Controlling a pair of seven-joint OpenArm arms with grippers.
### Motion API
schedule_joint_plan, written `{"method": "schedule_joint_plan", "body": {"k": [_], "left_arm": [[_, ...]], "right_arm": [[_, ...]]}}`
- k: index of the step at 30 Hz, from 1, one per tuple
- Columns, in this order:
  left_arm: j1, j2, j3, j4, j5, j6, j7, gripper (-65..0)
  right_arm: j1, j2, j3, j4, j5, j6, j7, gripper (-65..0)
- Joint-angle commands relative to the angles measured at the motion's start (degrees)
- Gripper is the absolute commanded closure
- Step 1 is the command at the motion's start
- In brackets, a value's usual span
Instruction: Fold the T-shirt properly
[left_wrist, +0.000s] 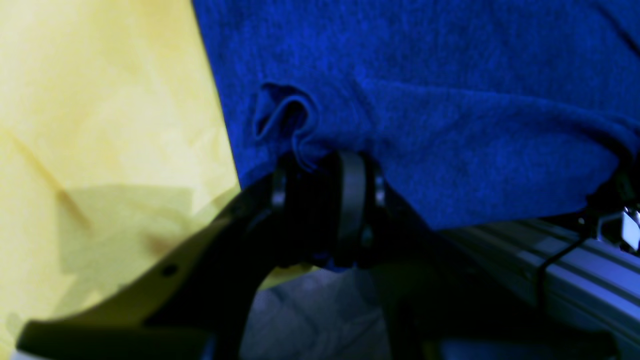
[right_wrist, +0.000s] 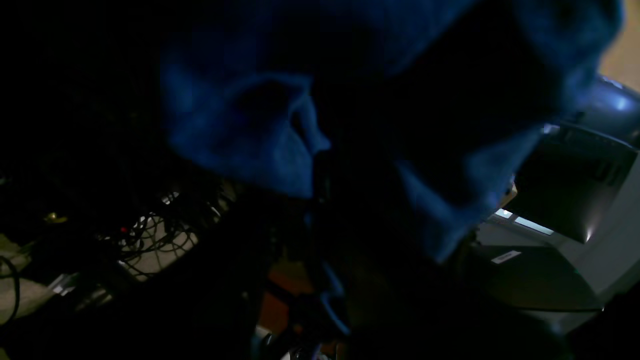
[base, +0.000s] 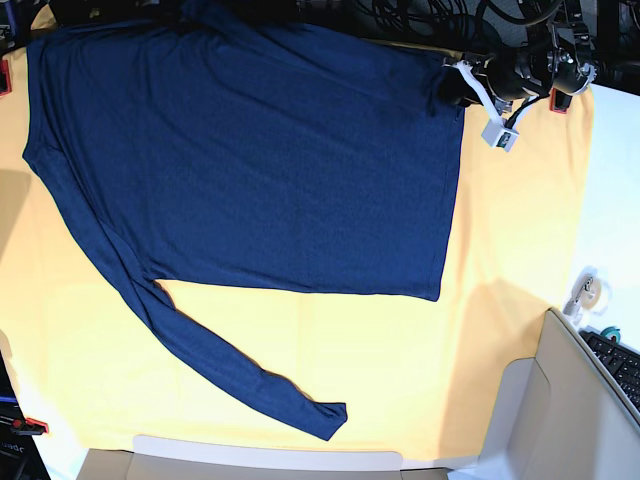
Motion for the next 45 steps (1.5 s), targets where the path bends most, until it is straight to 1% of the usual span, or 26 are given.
{"method": "schedule_joint_plan", "body": {"k": [1, 3, 8, 11, 13, 17, 19, 21, 27, 30, 33, 37, 40, 45], "left_arm": [[-0.1, -0.5, -0.4, 0.8, -0.8, -0.2, -0.3, -12.6], [-0.1, -0.5, -0.4, 0.8, -0.8, -0.2, -0.3, -12.6], [-0.1, -0.5, -0.3, 0.8, -0.8, -0.2, -0.3, -12.6], [-0.1, -0.5, -0.3, 0.8, -0.8, -0.2, -0.3, -12.6], [-0.1, -0.5, -0.3, 0.8, -0.8, -0.2, -0.3, -12.6], [-0.1, -0.5, -0.3, 0.9, -0.8, -0.2, -0.3, -12.6], [0.0, -0.5, -0.3, 0.9, -0.8, -0.2, -0.3, -12.6], [0.1, -0.5, -0.3, 0.9, -0.9, -0.2, -0.3, -12.6], [0.3, -0.5, -0.3, 0.9, -0.9, -0.2, -0.3, -12.6], [0.3, -0.5, -0.3, 0.9, -0.9, -0.2, -0.3, -12.6], [0.3, -0.5, -0.3, 0.9, -0.9, -0.2, -0.3, -12.6], [0.3, -0.5, -0.3, 0.9, -0.9, -0.2, -0.3, -12.6], [0.3, -0.5, -0.3, 0.9, -0.9, -0.2, -0.3, -12.6], [0.3, -0.5, -0.3, 0.9, -0.9, -0.2, -0.3, -12.5]], "right_arm": [[-1.6, 0.5, 0.1, 1.3, -0.7, -0.9, -0.1, 0.0], [-3.2, 1.2, 0.1, 2.7, -0.8, -0.9, -0.2, 0.0], [-7.1, 1.9, 0.0, 6.8, -0.9, -0.9, -3.1, 0.0], [-9.5, 3.4, 0.1, 10.4, -0.9, -0.9, -3.1, 0.0], [-10.8, 3.7, 0.1, 12.6, -0.9, -0.9, -3.5, 0.0], [-13.1, 6.3, 0.1, 18.4, -2.0, -0.9, -8.1, 0.0], [-14.0, 6.5, 0.1, 21.2, -3.0, -0.9, -9.5, 0.0], [-14.9, 8.3, 0.1, 24.4, -3.5, -0.9, -11.0, 0.0], [-15.1, 10.7, 0.2, 30.3, -3.6, -0.9, -11.2, 0.0], [-14.8, 11.3, 1.3, 32.0, -3.6, -0.9, -11.3, 0.0], [-15.4, 11.0, 6.7, 33.8, -3.7, -0.9, -11.3, 0.0], [-15.4, 11.1, 11.5, 34.2, -3.7, -0.9, -11.2, 0.0], [-14.9, 11.1, 13.2, 34.2, -3.7, -0.9, -11.2, 0.0], [-12.1, 10.7, 13.5, 34.0, -3.5, -0.9, -11.2, 0.0]]}}
